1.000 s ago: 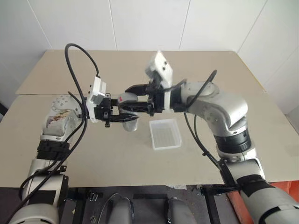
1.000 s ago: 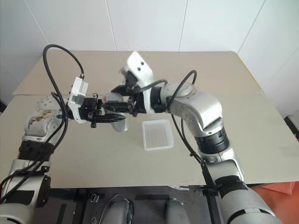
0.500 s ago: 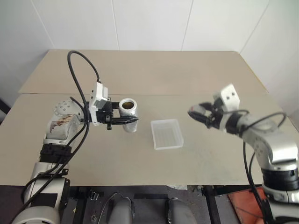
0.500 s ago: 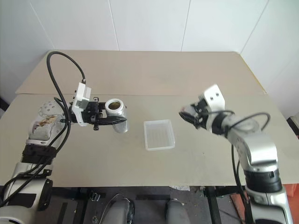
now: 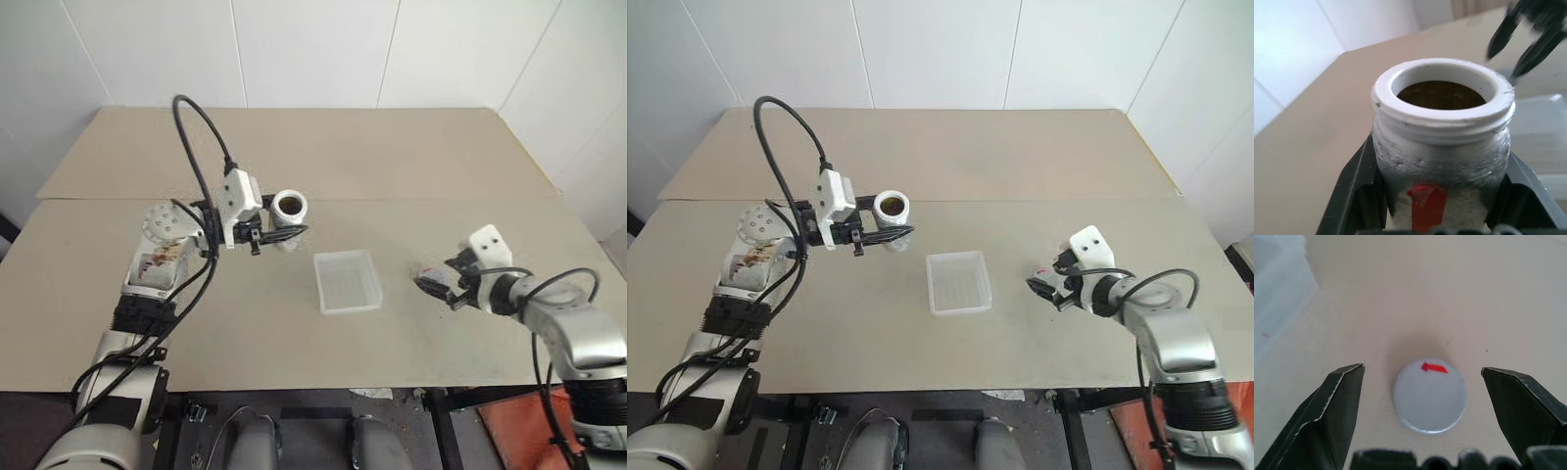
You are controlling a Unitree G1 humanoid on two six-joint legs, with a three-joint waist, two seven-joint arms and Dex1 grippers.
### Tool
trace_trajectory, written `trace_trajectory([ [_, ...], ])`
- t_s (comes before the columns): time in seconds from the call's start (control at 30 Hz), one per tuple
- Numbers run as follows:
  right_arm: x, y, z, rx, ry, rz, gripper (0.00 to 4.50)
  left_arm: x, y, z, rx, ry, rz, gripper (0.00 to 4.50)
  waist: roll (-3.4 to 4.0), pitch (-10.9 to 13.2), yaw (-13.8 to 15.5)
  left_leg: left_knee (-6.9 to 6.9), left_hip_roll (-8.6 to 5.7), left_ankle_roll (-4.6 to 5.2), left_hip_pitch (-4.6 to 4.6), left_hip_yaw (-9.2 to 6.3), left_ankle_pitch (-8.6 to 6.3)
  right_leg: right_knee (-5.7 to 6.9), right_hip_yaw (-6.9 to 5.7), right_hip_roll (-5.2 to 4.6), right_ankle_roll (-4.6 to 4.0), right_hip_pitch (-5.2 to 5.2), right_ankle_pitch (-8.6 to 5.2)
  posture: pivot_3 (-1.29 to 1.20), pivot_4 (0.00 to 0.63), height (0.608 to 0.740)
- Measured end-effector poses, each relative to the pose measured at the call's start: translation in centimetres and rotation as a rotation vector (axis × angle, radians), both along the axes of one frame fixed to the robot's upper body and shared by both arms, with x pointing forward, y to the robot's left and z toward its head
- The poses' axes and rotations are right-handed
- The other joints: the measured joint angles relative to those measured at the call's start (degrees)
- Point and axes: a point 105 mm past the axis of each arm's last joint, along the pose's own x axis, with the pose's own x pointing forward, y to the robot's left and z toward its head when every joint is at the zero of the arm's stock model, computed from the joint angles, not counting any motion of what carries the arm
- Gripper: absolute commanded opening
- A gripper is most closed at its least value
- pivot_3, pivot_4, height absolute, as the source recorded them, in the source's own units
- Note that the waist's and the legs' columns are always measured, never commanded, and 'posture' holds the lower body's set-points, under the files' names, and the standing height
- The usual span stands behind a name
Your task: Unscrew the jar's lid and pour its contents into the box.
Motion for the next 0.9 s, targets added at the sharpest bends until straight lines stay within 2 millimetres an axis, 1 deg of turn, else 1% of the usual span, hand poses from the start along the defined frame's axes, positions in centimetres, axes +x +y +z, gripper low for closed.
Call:
trace_trajectory([
  [0.1, -0.9, 1.5, 3.9, 0.072, -0.013, 0.114, 4.49, 1.6, -1.3, 0.5, 0.173, -0.283, 0.078, 2.02, 0.00, 0.00, 0.21, -0.02, -0.01, 0.00, 0.01, -0.01, 0.00, -0.03, -0.01, 0.00, 0.00, 0.02, 0.01, 0.00, 0.150, 0.740],
  [0.17, -1.8, 2.4, 5.6, 0.087, -0.005, 0.187, 4.49, 2.2, -2.1, 1.3, 0.294, -0.515, 0.096, 2.02, -0.01, 0.00, 0.33, -0.06, 0.01, 0.00, -0.02, -0.02, 0.00, -0.10, -0.03, 0.01, 0.00, 0.01, 0.01, 0.00, 0.150, 0.740],
  [0.23, -2.6, 2.9, 5.7, 0.108, 0.054, 0.240, 4.49, 2.6, -3.0, 2.6, 0.389, -0.763, 0.098, 2.02, -0.02, 0.01, 0.59, -0.04, -0.01, 0.00, -0.09, -0.02, 0.00, -0.10, -0.04, -0.01, 0.01, -0.02, 0.01, 0.00, 0.150, 0.740],
  [0.3, -3.0, 3.3, 5.5, 0.122, 0.099, 0.273, 4.49, 2.3, -4.0, 3.8, 0.455, -0.979, 0.065, 2.02, -0.02, 0.01, 0.78, -0.02, -0.09, 0.00, -0.16, 0.00, 0.00, -0.11, -0.05, -0.09, 0.05, -0.08, 0.03, 0.00, 0.150, 0.740],
  [0.33, -3.1, 3.4, 5.6, 0.120, 0.112, 0.285, 4.49, 2.1, -4.7, 4.0, 0.512, -1.084, 0.027, 2.02, -0.03, 0.01, 0.88, 0.00, -0.12, 0.00, -0.23, -0.01, 0.00, -0.10, -0.06, -0.12, 0.09, -0.11, 0.05, 0.00, 0.150, 0.740],
  [0.37, -3.3, 3.7, 5.9, 0.109, 0.120, 0.304, 4.49, 1.6, -6.0, 4.2, 0.588, -1.266, -0.045, 2.02, -0.03, 0.01, 1.05, 0.00, -0.18, 0.00, -0.22, 0.01, 0.00, -0.12, -0.05, -0.18, 0.13, -0.10, 0.06, 0.00, 0.150, 0.740],
  [0.43, -3.3, 4.1, 6.3, 0.105, 0.116, 0.329, 4.49, 0.6, -7.7, 3.6, 0.622, -1.434, -0.161, 2.02, -0.02, 0.00, 1.22, 0.01, -0.19, 0.00, -0.22, 0.04, 0.00, -0.18, -0.05, -0.22, 0.17, -0.07, 0.08, 0.00, 0.150, 0.740],
  [0.5, -3.3, 4.3, 6.5, 0.108, 0.111, 0.334, 4.49, -0.2, -9.1, 1.5, 0.629, -1.505, -0.268, 2.02, -0.02, 0.00, 1.23, 0.02, -0.19, 0.00, -0.25, 0.06, 0.00, -0.15, -0.05, -0.23, 0.18, -0.10, 0.08, 0.00, 0.150, 0.740],
  [0.57, -3.2, 4.3, 6.5, 0.116, 0.111, 0.325, 4.49, -0.6, -9.9, -0.9, 0.670, -1.532, -0.353, 2.02, -0.02, 0.01, 1.19, 0.02, -0.19, 0.00, -0.28, 0.07, 0.00, -0.11, -0.05, -0.22, 0.17, -0.16, 0.08, 0.00, 0.150, 0.740],
  [0.63, -3.1, 4.3, 6.4, 0.128, 0.116, 0.314, 4.49, -0.7, -10.2, -2.1, 0.710, -1.569, -0.396, 2.02, -0.02, 0.01, 1.13, 0.01, -0.18, 0.00, -0.32, 0.08, 0.00, 0.02, -0.02, -0.21, 0.17, -0.24, 0.08, 0.00, 0.150, 0.740],
  [0.77, -3.2, 4.5, 7.2, 0.167, 0.095, 0.313, 4.49, -0.5, -10.7, -2.1, 0.725, -1.657, -0.379, 2.02, -0.02, 0.01, 1.21, 0.02, -0.19, 0.00, -0.31, 0.07, 0.00, 0.04, -0.04, -0.24, 0.17, -0.20, 0.08, 0.00, 0.150, 0.740],
  [0.9, -3.5, 4.7, 7.9, 0.164, 0.065, 0.318, 4.49, -0.4, -10.9, -2.2, 0.741, -1.681, -0.378, 2.02, -0.02, 0.01, 1.20, 0.02, -0.19, 0.00, -0.31, 0.06, 0.00, 0.04, -0.05, -0.23, 0.17, -0.20, 0.08, 0.00, 0.150, 0.740],
])
